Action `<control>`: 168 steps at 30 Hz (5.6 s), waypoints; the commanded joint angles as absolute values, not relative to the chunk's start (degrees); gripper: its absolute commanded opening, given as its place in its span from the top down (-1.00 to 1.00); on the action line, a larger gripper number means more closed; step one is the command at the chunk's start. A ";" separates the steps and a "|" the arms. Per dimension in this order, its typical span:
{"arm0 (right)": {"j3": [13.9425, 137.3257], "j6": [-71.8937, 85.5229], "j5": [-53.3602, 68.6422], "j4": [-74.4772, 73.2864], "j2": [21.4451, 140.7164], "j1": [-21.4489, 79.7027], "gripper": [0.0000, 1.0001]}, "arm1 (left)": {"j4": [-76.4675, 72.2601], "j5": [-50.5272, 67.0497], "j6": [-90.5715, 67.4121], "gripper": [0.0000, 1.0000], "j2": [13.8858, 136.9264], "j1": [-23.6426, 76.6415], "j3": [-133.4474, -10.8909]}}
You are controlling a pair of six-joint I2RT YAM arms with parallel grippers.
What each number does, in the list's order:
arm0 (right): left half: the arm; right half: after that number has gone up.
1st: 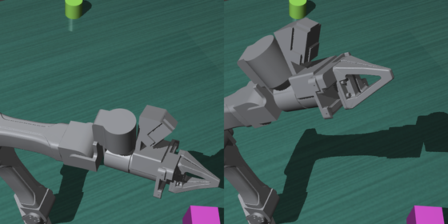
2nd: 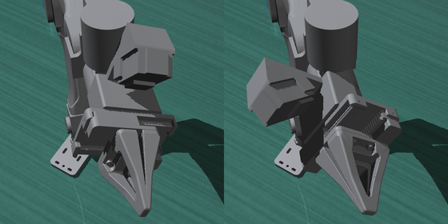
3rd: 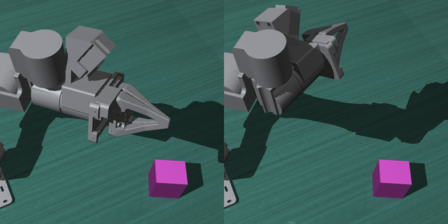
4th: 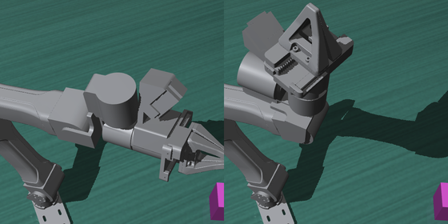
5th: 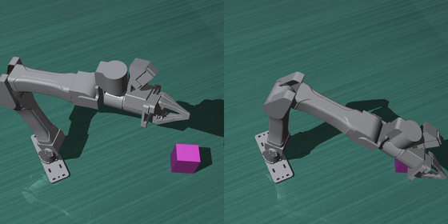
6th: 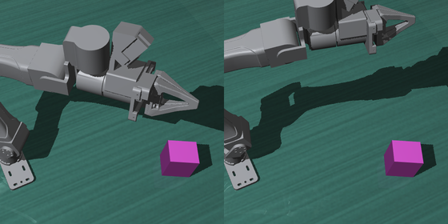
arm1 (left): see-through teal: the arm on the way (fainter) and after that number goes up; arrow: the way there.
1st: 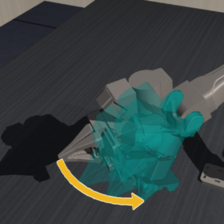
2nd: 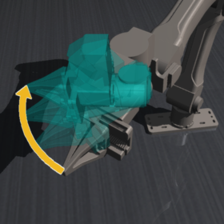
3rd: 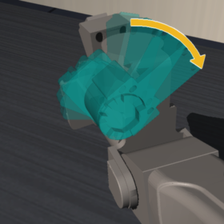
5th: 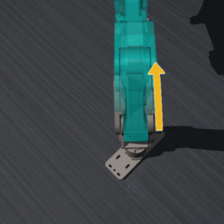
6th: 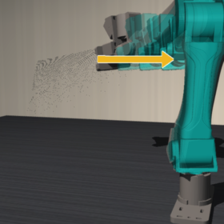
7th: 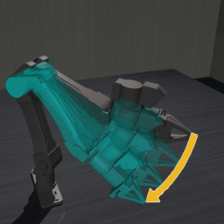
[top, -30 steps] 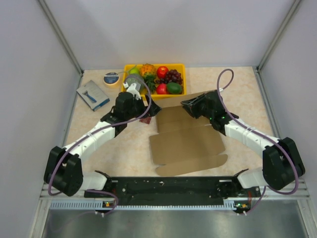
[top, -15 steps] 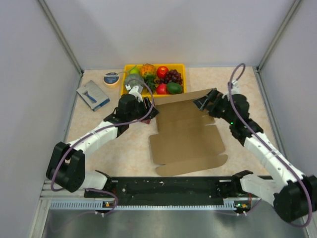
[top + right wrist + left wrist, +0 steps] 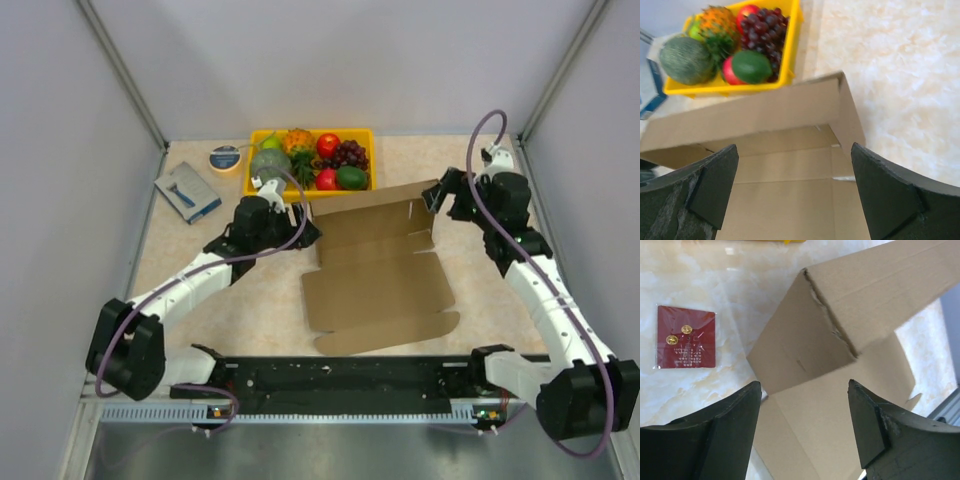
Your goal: Fold the paper box
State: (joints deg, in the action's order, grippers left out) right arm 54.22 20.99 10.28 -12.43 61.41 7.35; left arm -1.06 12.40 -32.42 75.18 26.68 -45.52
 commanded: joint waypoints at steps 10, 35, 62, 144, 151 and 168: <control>26.13 14.95 5.35 19.03 49.83 6.68 -0.80 | 0.61 4.22 -12.78 -0.77 63.61 32.86 -54.21; 27.68 16.08 -5.70 39.03 71.36 4.40 -0.44 | 3.51 -7.03 4.83 -0.48 92.81 44.12 -74.09; 37.00 21.97 -1.41 23.57 76.82 -2.90 -0.58 | -6.26 -43.66 -19.16 -0.83 75.54 49.92 -45.95; 73.48 25.49 31.82 -20.57 87.45 8.00 -0.56 | -33.31 -62.84 -9.93 1.00 89.12 55.99 -39.55; 74.44 26.98 30.50 -21.97 88.33 8.44 -0.46 | -33.75 -62.93 -9.49 1.00 89.65 56.51 -39.64; 60.22 57.11 42.37 9.99 89.12 7.03 1.00 | -34.98 -63.28 -10.19 1.00 89.82 56.78 -38.06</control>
